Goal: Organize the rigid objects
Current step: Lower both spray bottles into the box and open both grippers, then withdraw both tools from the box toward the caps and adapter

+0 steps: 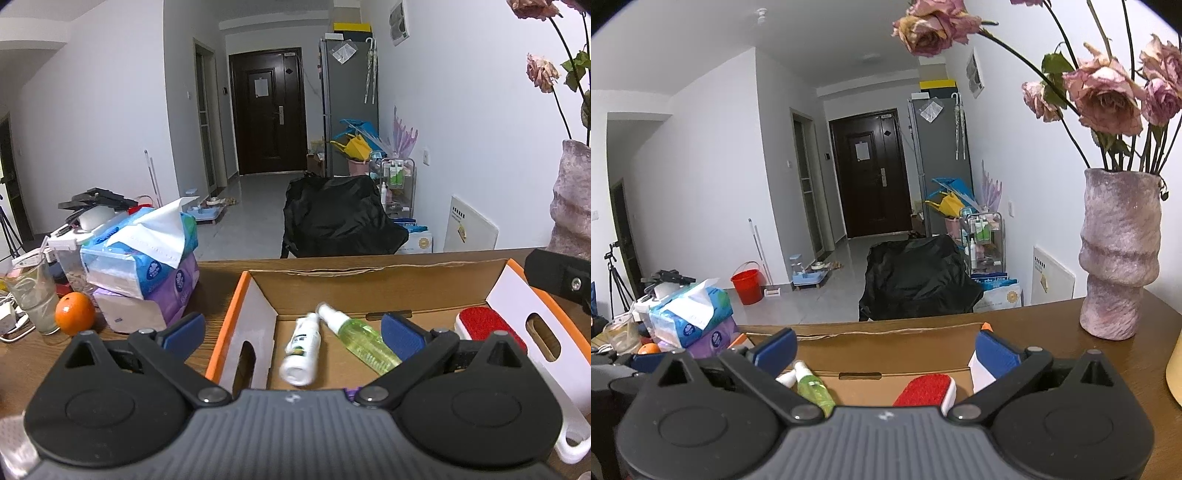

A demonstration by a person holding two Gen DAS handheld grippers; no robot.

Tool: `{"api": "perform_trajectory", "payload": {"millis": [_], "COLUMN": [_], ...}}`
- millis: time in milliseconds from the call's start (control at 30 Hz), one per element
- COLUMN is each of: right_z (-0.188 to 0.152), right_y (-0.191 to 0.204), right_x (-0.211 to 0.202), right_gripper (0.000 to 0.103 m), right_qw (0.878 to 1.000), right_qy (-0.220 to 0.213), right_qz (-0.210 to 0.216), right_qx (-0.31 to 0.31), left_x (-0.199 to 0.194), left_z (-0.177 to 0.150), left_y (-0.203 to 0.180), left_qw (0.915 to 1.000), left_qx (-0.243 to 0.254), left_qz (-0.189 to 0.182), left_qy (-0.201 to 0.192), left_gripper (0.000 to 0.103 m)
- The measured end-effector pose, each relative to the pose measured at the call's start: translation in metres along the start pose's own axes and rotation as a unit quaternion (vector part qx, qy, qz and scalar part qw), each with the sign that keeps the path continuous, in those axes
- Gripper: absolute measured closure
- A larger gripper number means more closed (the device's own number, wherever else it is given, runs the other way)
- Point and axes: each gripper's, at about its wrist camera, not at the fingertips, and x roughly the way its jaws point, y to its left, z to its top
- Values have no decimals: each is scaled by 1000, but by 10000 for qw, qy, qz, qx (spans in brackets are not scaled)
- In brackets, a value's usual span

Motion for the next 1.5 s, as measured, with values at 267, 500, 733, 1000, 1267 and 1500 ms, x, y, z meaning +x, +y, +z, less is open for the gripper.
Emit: {"api": "perform_trajectory", "payload": {"millis": [267, 500, 733, 1000, 1267, 1500], "right_z": [-8, -18, -32, -57, -85, -114], "right_y": [3, 0, 3, 6, 14, 20], "right_x": [-26, -54, -85, -120, -153, -174], "right_gripper": [0, 0, 0, 0, 0, 0], "right_qw": [9998, 9997, 9994, 9995, 9994, 9986], "right_qy": [-89, -187, -253, -149, -15, 238], "right_qz": [7, -18, 29, -41, -97, -137], "right_qx": [-175, -172, -243, -261, -334, -458], "left_x": [-22, -47, -75, -106, -138, -161], "left_z": [-10, -25, -41, -66, -91, -117], "left_y": [6, 10, 10, 13, 22, 26], "left_qw": [9999, 9997, 9995, 9997, 9998, 9998], "left_qx": [-29, -60, -57, -62, -54, 44], "left_qz": [-57, -109, -118, -87, -113, -179], "left_qy": [-119, -205, -277, -229, -124, 1], "left_gripper": [0, 0, 0, 0, 0, 0]}}
